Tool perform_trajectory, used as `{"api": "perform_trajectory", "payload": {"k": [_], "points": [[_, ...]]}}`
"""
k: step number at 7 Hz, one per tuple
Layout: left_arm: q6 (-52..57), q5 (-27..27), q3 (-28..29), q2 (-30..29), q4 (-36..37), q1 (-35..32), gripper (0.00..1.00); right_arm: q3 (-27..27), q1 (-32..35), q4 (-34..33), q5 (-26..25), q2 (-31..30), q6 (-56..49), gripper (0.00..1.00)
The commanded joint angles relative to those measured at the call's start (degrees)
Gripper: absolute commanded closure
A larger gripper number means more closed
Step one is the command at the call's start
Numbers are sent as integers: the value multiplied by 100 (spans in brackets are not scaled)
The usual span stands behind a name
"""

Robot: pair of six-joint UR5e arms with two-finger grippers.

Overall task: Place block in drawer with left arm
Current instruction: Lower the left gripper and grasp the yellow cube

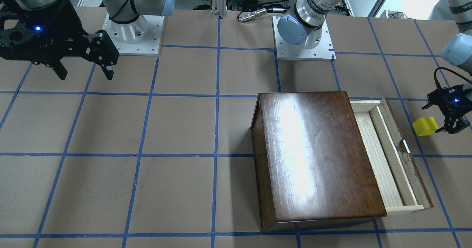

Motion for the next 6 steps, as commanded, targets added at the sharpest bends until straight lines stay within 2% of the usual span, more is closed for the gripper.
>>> {"api": "perform_trajectory", "payload": {"k": [1,4,6], "points": [[133,-80,-1,-97,239,-1,0,0,-9,0,4,4,0,0],[230,-71,-53,-238,374,-1,0,0,0,0,4,4,0,0],[247,-71,-89,-256,391,7,7,0,0,0,-4,4,0,0]]}}
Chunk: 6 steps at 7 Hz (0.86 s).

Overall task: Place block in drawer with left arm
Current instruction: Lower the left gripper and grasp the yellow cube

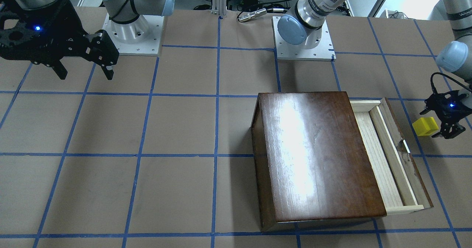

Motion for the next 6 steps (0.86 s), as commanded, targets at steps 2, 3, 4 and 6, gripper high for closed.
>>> {"api": "perform_trajectory", "payload": {"k": [2,3,4,6], "points": [[120,5,-21,-24,20,4,10,0,0,0,-6,-4,0,0],[121,-4,-56,-41,107,4,14,0,0,0,2,5,0,0],[225,-4,-126,-59,482,4,33,0,0,0,2,5,0,0],[253,5,-214,-77,688,4,67,0,0,0,2,5,0,0]]}}
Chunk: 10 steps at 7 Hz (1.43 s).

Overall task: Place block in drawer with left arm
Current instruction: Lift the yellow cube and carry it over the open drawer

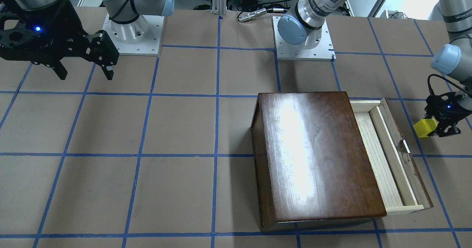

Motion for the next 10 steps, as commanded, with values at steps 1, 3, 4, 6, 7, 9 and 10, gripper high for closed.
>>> {"api": "perform_trajectory", "payload": {"k": [1,3,4,6,7,9,10], "points": [[3,-2,-45,-11,101,0,85,0,-8,0,-5,0,0,0],[56,24,-45,-3,49,0,96,0,0,0,-5,-8,0,0],[65,24,-45,-3,40,18,99,0,0,0,-5,0,0,0],[74,-221,34,233,-449,166,100,0,0,0,-5,0,0,0],[74,-222,235,365,-766,141,100,0,0,0,4,0,0,0],[30,-222,805,568,-1697,71,100,0,0,0,4,-8,0,0],[-66,-222,1060,734,-2110,-156,100,0,0,0,-5,0,0,0]]}}
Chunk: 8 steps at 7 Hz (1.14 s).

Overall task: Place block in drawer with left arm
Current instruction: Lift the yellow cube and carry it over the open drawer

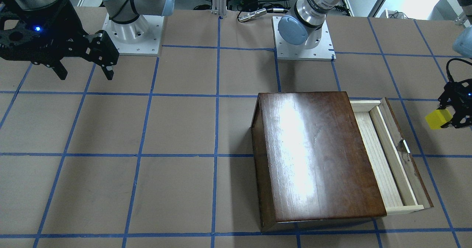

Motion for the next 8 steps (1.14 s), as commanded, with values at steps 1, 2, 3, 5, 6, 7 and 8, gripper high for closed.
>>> {"api": "perform_trajectory", "payload": {"k": [1,2,3,5,6,7,8], "points": [[-347,16,611,330,-924,-464,100,0,0,0,2,3,0,0],[-776,42,927,453,-1311,-789,100,0,0,0,2,-6,0,0],[-1006,103,1052,577,-1428,-1271,100,0,0,0,2,3,0,0],[-1717,165,1071,788,-1665,-2011,100,0,0,0,2,-6,9,0],[-2217,174,1071,797,-1675,-2475,100,0,0,0,2,-6,9,0],[-2657,209,1097,806,-1675,-2906,100,0,0,0,2,3,9,0],[-2739,183,1150,702,-1727,-3128,100,0,0,0,2,-6,9,0]]}}
